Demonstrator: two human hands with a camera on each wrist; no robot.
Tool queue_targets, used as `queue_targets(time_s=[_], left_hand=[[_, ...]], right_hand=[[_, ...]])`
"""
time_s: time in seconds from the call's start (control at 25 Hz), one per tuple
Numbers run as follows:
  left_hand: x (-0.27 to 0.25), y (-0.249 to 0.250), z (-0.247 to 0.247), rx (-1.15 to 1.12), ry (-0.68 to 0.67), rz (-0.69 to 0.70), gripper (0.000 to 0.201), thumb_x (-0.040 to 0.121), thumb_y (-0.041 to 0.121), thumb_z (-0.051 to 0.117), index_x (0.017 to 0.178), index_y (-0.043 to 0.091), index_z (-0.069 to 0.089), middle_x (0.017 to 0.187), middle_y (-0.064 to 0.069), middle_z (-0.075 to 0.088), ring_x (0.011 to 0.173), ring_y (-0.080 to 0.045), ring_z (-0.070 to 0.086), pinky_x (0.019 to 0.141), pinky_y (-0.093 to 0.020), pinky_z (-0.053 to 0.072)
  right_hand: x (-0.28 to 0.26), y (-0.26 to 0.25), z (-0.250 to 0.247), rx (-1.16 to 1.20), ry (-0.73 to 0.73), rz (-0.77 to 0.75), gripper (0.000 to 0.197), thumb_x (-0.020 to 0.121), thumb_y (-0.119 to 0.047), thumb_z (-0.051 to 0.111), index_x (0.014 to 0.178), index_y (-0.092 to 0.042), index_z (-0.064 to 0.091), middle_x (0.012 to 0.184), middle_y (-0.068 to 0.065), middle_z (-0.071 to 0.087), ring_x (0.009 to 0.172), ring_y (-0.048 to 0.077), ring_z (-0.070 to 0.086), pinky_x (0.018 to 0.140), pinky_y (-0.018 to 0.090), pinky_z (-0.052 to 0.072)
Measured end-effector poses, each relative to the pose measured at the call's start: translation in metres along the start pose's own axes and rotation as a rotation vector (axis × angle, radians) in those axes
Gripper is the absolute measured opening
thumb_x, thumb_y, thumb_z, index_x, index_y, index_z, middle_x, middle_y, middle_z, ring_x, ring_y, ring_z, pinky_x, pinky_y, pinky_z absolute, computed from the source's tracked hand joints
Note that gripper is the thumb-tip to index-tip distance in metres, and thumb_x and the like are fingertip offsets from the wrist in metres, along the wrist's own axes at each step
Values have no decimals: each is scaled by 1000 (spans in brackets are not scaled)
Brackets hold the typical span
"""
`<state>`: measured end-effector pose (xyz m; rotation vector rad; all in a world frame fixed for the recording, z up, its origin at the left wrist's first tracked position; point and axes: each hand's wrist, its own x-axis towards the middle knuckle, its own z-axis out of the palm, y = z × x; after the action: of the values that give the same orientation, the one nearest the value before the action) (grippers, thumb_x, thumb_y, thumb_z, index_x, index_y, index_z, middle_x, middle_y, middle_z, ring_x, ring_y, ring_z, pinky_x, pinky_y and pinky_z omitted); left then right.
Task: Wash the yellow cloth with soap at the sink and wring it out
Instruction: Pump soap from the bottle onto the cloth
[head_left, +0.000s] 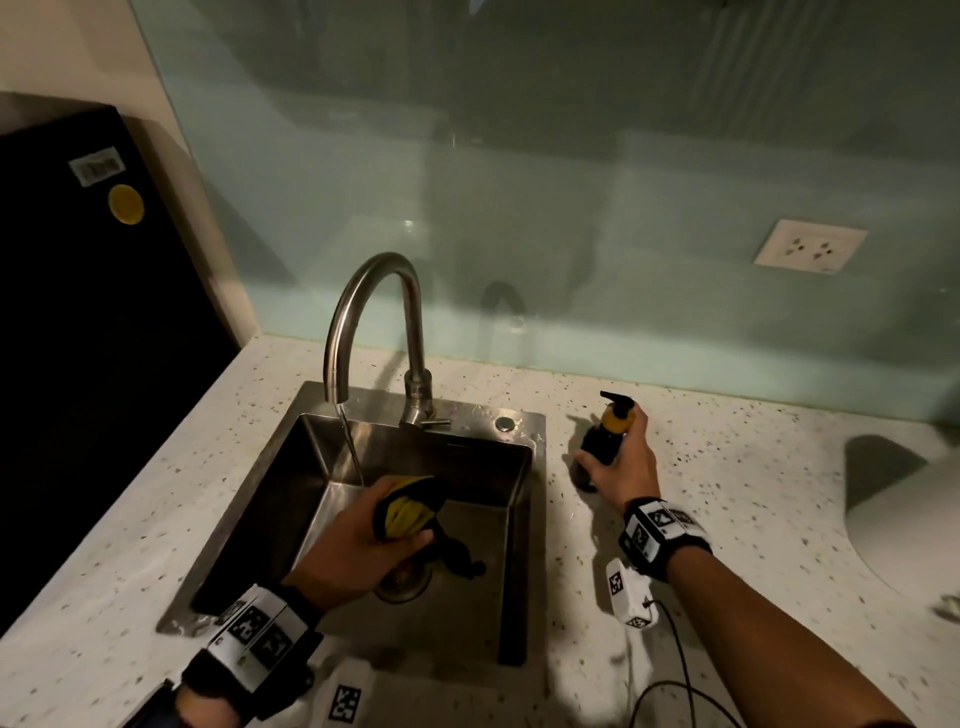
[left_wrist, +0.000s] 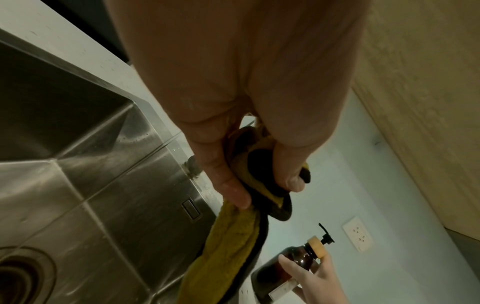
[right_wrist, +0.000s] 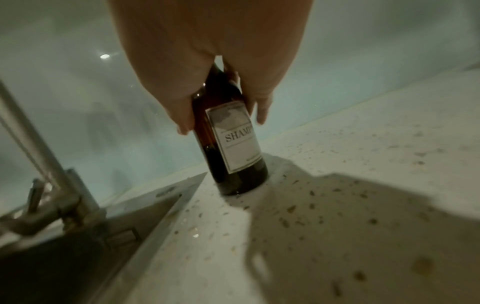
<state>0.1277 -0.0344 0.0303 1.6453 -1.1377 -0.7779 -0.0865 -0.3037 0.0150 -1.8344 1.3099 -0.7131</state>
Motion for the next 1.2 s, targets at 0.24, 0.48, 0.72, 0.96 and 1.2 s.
queue_targets(time_s=[0.24,0.48,0.72,0.96,1.2], left_hand=[[-6,-2,-6,-129,128,-135,47,80,13,83,116,32,61,106,18,72,101,-7,71,88,-43,61],[-13,10,-16,-142,159,-133,44,83,4,78,118,24,61,97,19,73,92,-1,71,73,-26,61],[-16,25,-26,-160,123,-137,45,86,9,75,127,14,56,111,0,70,97,-8,72,72,-24,59],[-22,33,-36,-224,132,-158,43,88,4,72,126,10,54,107,-1,68,89,-5,73,64,-19,57],[-27,37,-43,-275,176,-189,41,88,6,72,124,17,56,108,-4,69,87,-11,75,63,-21,58]], right_hand=[[-36,-42,13,-122,-267,-356,111,79,-33,79,150,-48,-5,131,1,60,108,20,64,97,45,53],[-90,-100,27,-112,-725,-578,117,82,-26,77,126,-75,-19,127,-7,56,70,0,68,68,16,57],[-113,-137,46,-241,-718,-887,97,77,-29,73,143,-52,6,123,-11,61,88,4,63,83,10,48],[-111,-154,61,-210,-682,-941,85,77,-25,72,141,-43,19,109,-12,62,81,5,61,74,12,48],[-111,-153,65,-256,-657,-960,77,76,-24,72,136,-39,27,95,-18,56,75,6,60,68,12,47]])
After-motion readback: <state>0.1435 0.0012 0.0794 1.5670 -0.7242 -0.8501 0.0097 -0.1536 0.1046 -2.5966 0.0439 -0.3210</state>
